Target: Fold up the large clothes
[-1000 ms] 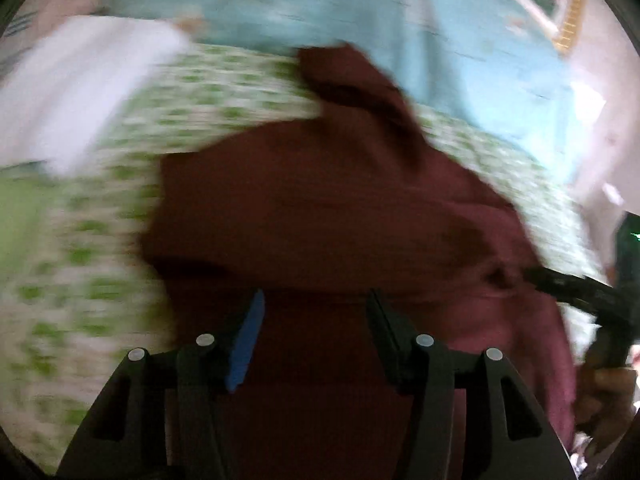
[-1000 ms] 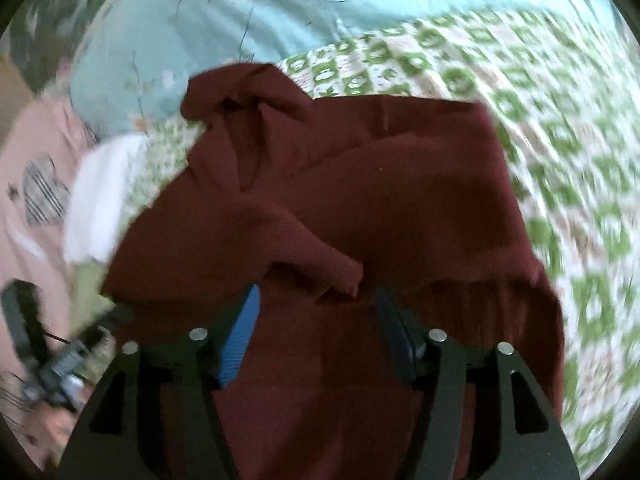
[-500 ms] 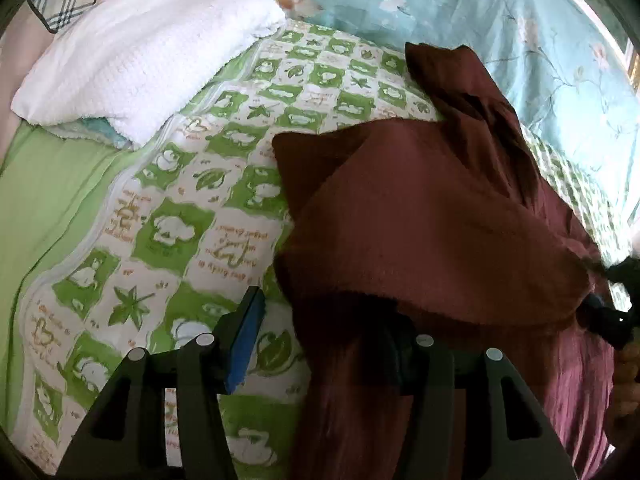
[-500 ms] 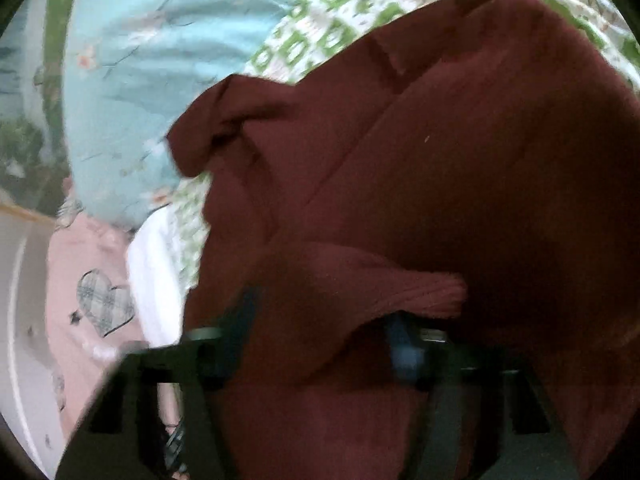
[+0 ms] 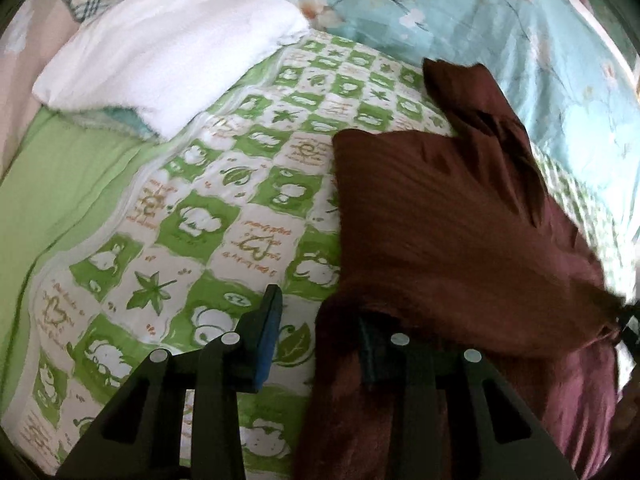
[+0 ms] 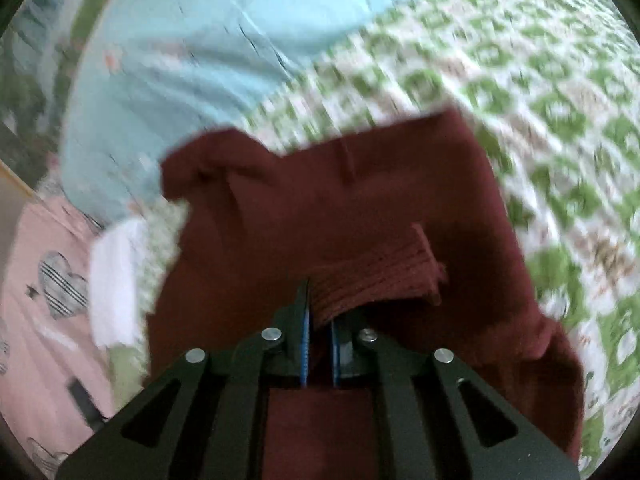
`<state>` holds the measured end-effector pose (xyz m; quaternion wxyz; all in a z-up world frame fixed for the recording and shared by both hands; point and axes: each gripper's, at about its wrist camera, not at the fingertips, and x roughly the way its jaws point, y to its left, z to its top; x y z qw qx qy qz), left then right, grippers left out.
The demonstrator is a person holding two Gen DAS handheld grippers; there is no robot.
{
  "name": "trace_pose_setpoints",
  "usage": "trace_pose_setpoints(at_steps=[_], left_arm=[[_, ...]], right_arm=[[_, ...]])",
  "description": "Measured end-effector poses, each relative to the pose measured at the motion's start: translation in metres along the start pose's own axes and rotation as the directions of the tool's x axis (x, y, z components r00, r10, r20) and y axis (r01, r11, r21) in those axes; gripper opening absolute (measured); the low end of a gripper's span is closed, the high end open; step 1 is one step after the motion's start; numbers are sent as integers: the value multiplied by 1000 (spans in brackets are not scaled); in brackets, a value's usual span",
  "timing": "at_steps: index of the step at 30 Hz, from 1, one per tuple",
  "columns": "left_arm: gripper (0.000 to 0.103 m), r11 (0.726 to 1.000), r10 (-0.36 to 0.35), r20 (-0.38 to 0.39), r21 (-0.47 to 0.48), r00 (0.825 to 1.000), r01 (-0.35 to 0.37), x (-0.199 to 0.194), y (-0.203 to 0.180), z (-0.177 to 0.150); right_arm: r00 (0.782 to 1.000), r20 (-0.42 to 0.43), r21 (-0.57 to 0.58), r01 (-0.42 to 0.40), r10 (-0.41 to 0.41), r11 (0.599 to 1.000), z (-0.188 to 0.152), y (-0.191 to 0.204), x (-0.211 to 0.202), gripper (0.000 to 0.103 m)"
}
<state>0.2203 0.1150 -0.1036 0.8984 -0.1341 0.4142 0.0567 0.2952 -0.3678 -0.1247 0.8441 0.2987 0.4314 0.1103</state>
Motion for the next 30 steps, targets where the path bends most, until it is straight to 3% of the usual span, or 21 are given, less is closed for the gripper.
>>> trace_pose_setpoints(at_steps=[5,11,13,15,16,17,18,19,20,23,27,30], left_arm=[[38,1000,-26,-5,-10,1000,26,0,6,-2],[39,999,-39,-16,-15,999,39,0,6,-2],[42,999,-34,-19,0,999,34,-1,6,-3],[43,999,-32,-24,13,999,33,-1,5,-5],[43,999,-33,-23,17,999,33,-1,5,-5],[43,999,-34,-24,19,999,34,-1,5,-5],[44,999,-34,-26,20,999,35,-1,5,-5],[44,999,-35,-25,20,999,35,-1,5,-6],[44,999,-35,-25,20,999,35,-1,5,-6],[45,999,-39,-26,18,999,40,-1,5,-6],[45,999,-34,-32,24,999,34,-1,4,-5],[46,999,-26,-48,38,998,28,-3,5,-5]], right_arm=[[999,5,38,34,-34,999,-13,-21,-6,9],[987,94,60,127,-132,990,-7,-27,-34,14],[993,95,97,58,-67,994,-4,-31,-40,23],[997,65,100,28,-35,995,-2,-31,-35,54],[998,49,94,37,-41,995,0,-30,-31,56],[998,46,84,49,-53,995,-1,-28,-29,53],[997,51,59,50,-53,997,0,-25,-28,30],[997,71,29,41,-43,999,0,-20,-31,15],[994,107,16,28,-30,999,0,-16,-37,9],[975,220,-11,22,-19,1000,-2,-12,-59,9],[978,99,88,174,-183,981,-3,-37,-47,22],[968,161,125,173,-192,977,-8,-42,-65,22]])
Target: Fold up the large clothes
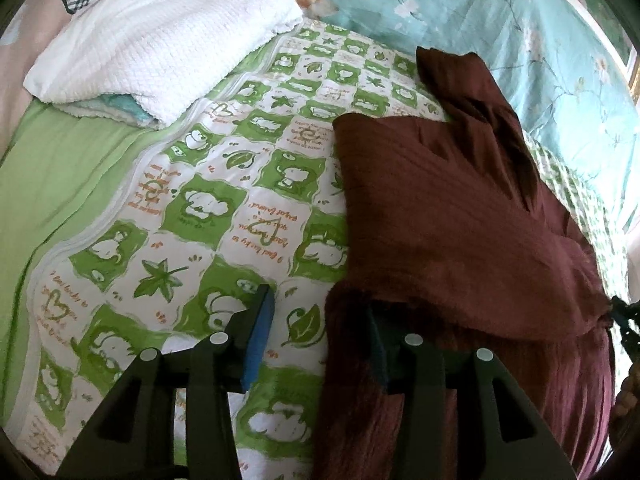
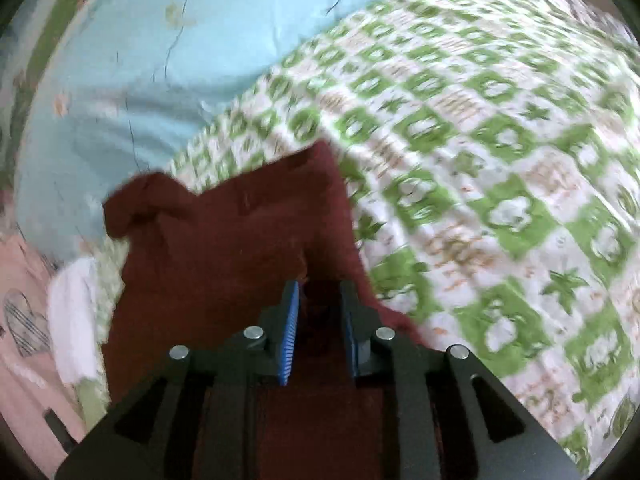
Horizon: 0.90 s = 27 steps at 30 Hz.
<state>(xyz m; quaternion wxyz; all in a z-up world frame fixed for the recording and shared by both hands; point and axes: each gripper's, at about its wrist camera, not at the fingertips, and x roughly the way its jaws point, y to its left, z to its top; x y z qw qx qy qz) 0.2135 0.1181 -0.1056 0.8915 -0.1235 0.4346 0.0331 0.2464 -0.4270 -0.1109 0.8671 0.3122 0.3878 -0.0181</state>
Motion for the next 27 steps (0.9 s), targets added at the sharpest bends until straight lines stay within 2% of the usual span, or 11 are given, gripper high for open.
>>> trace_pose_setpoints(at_steps=[3,6,8,10,13,17,19,21,23,25,27], left_arm=[[44,1000,1,-20,5,1000,-1,-13,1,-4],[44,996,-79,23,-37,997,80,-40,-2,-6],[45,986,-166,36,-23,985,167,-50,-16,-1],[47,980,-201,39,8,979,201,-49,-30,5],[51,979,-202,20,42,979,201,-31,-46,17],[47,990,-136,-92,37,986,140,11,-44,13],[47,990,-122,-75,65,990,127,8,-46,9],[48,990,-59,-101,121,993,71,6,-58,10],[61,989,-43,-126,135,991,60,5,-65,15],[87,990,-63,-111,122,992,77,-2,-70,28],[91,989,-78,-74,118,994,86,-8,-75,41]], right_arm=[[998,50,-78,-44,48,996,-1,19,-14,23],[990,-54,-168,-135,128,976,-4,49,6,41],[984,-130,-201,-149,124,968,-8,61,27,42],[977,-189,-209,-136,96,968,-11,62,42,42],[974,-211,-160,-121,86,980,-12,48,50,42],[979,-177,-118,-123,101,985,-6,34,31,43],[979,-161,-141,-144,121,979,-1,40,22,54],[966,-173,-153,-220,193,964,6,51,21,80],[951,-189,-155,-274,243,949,11,58,20,81],[937,-204,-179,-321,284,930,17,74,21,81],[933,-203,-210,-339,298,917,23,91,25,81]])
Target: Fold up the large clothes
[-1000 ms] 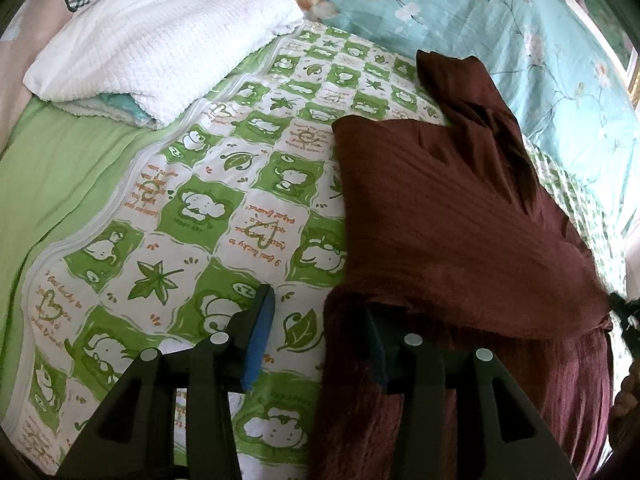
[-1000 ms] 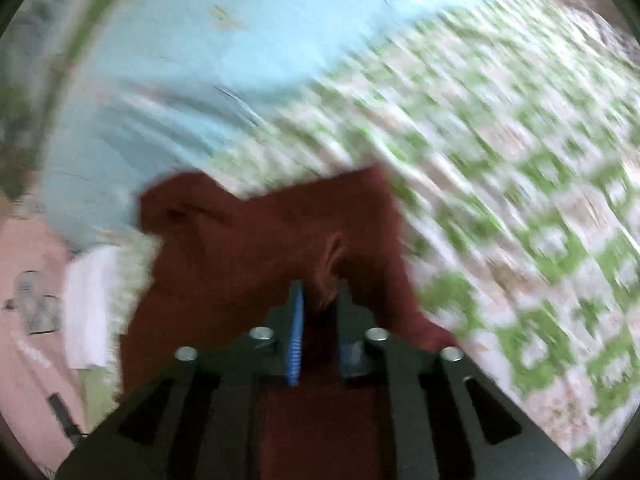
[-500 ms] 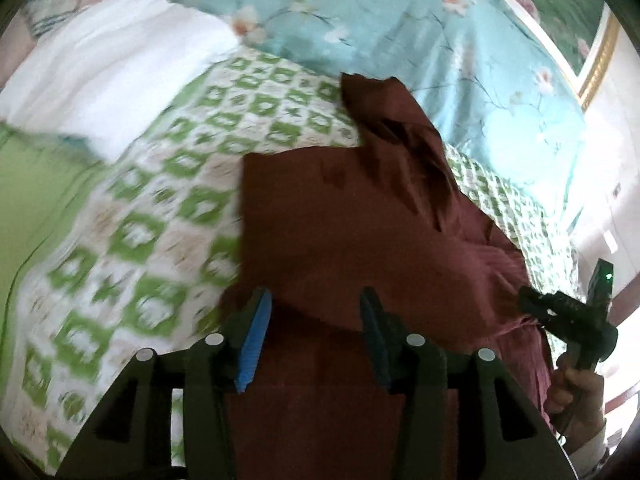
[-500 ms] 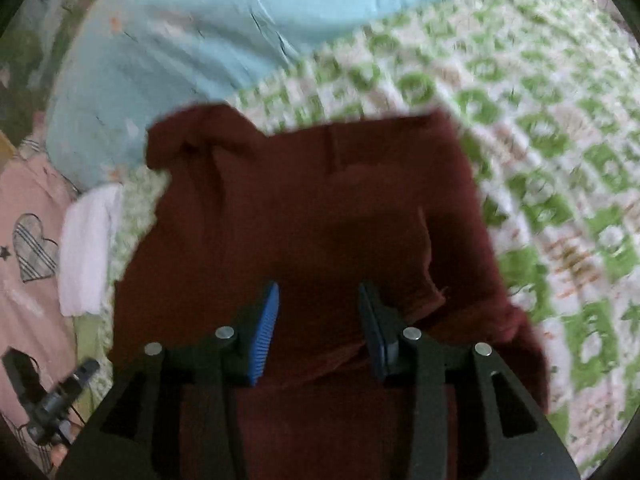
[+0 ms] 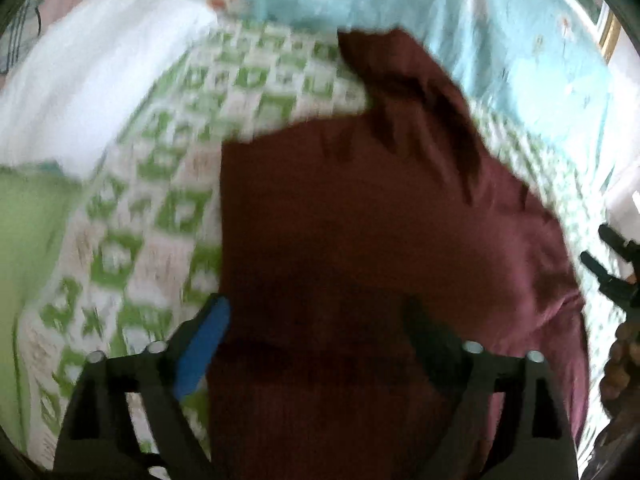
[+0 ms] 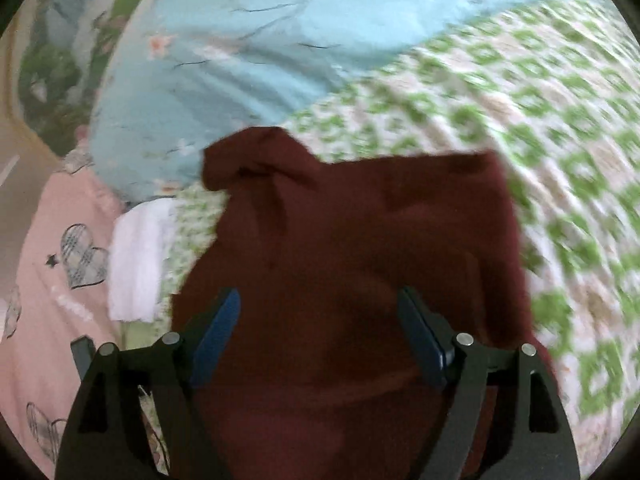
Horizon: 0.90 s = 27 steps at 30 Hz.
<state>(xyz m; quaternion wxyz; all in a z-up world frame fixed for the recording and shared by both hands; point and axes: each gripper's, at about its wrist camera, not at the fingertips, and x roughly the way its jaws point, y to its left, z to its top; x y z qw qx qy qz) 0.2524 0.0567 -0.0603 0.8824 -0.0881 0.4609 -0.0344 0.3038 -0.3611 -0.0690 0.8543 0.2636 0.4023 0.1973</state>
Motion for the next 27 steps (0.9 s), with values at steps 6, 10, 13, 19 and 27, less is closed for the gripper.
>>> trace_pose_setpoints(at_steps=[6,10,13,19,27], left_arm=[[91,993,-116,50,-4,992,117,3,-11,78],[91,976,-204,34,-72,978,206,36,-7,143],[91,961,-235,15,-148,972,234,64,1,177],[91,909,-346,41,-235,937,346,107,0,241],[45,917,-371,-29,-168,928,361,151,-36,283]], right_arm=[[999,-40,-111,24,-29,994,45,28,47,81],[995,-67,-164,65,-77,984,81,36,83,81],[987,-76,-239,122,-144,963,106,45,115,81],[974,-70,-370,173,-213,913,134,59,176,81],[969,-105,-368,169,-222,914,153,48,223,30]])
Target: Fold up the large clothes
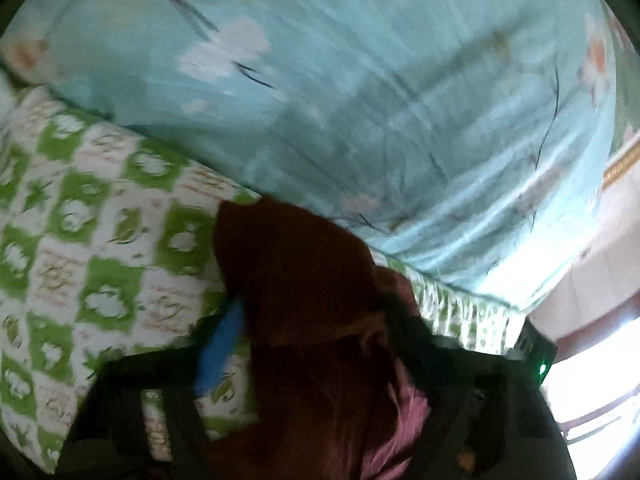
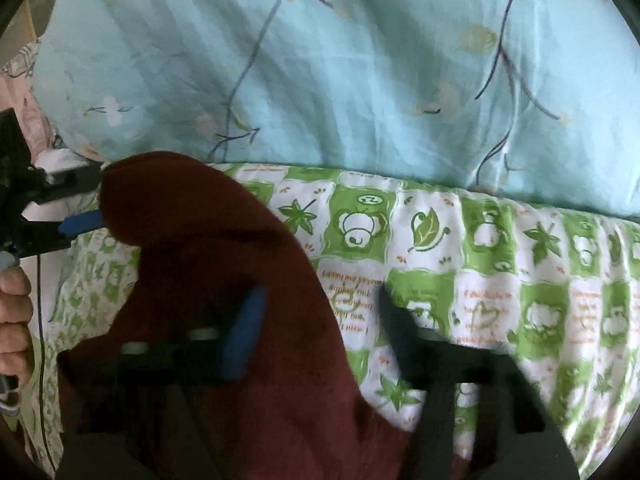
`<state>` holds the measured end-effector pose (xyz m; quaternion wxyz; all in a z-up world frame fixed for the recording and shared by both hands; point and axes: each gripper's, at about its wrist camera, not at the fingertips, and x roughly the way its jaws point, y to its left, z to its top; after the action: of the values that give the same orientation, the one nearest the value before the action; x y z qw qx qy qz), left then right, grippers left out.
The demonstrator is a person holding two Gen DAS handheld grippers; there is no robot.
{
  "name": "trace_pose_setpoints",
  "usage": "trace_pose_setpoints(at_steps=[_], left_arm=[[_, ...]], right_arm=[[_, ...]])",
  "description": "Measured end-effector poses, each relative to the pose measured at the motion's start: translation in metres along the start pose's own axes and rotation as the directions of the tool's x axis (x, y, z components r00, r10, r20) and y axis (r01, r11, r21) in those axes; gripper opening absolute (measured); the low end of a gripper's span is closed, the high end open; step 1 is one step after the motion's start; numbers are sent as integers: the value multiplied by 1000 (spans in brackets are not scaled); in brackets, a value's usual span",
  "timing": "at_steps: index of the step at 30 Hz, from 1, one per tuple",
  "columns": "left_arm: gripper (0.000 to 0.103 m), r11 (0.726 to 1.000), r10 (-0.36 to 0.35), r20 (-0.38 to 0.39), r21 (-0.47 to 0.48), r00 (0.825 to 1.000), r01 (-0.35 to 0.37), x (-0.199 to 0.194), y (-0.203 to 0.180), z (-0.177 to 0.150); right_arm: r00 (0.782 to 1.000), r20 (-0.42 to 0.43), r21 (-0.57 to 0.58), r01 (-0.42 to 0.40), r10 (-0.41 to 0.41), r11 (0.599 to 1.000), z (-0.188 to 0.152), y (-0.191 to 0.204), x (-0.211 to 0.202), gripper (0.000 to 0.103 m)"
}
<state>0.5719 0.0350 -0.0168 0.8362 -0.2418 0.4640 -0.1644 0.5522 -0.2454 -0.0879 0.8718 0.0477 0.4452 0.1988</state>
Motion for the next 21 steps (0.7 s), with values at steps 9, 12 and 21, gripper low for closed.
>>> trace_pose_setpoints(at_steps=[9,12,21], left_arm=[[2,988,-73,52,141,996,65,-30,-27,-49],[1,979,-129,74,169,989,115,-60,-35,-84],[1,956,-230,-7,183,973,228,-98,-37,-231]], right_arm=[[992,116,46,-50,44,998,-26,-11,-70,4],[986,156,36,-66,59,997,-45,-8,-105,3],[994,112,64,-17,10,998,-145,-23,-141,4]])
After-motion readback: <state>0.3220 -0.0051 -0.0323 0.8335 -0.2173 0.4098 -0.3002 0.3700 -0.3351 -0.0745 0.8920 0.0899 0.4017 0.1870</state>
